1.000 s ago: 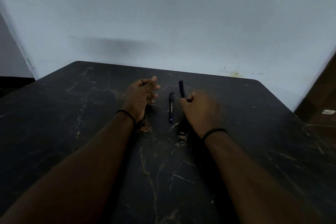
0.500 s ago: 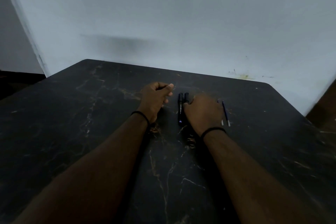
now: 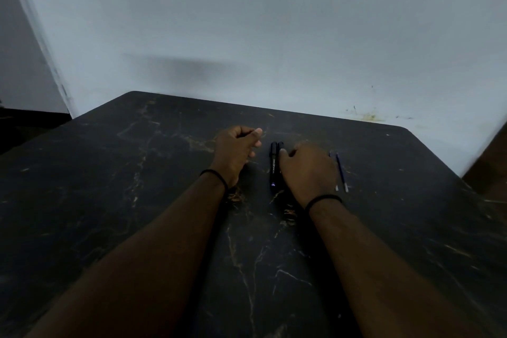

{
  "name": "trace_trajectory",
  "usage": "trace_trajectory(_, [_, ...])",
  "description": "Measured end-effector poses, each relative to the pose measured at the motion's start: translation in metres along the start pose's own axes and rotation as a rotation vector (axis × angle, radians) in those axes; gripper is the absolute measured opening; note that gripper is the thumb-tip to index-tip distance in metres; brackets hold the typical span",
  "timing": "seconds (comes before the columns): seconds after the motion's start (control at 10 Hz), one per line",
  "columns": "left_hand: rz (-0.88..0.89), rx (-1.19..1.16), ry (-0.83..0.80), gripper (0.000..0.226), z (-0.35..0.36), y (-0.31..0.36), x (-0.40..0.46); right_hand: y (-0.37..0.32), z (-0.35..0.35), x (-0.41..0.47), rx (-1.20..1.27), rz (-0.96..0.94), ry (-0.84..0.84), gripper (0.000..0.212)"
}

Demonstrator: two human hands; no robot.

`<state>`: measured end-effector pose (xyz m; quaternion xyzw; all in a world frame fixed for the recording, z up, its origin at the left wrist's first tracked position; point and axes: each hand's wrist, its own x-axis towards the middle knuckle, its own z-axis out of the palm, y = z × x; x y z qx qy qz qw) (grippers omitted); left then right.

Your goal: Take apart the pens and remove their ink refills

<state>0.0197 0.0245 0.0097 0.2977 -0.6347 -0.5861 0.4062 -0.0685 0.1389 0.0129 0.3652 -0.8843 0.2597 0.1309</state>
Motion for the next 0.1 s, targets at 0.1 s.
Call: trace_trajectory(0.1, [0.015,0.0,0.004,0.019,-0.0002,0.0,0.0003,0.0009,-0.0044,-0.0011,0.104,0.064,0.057,0.036])
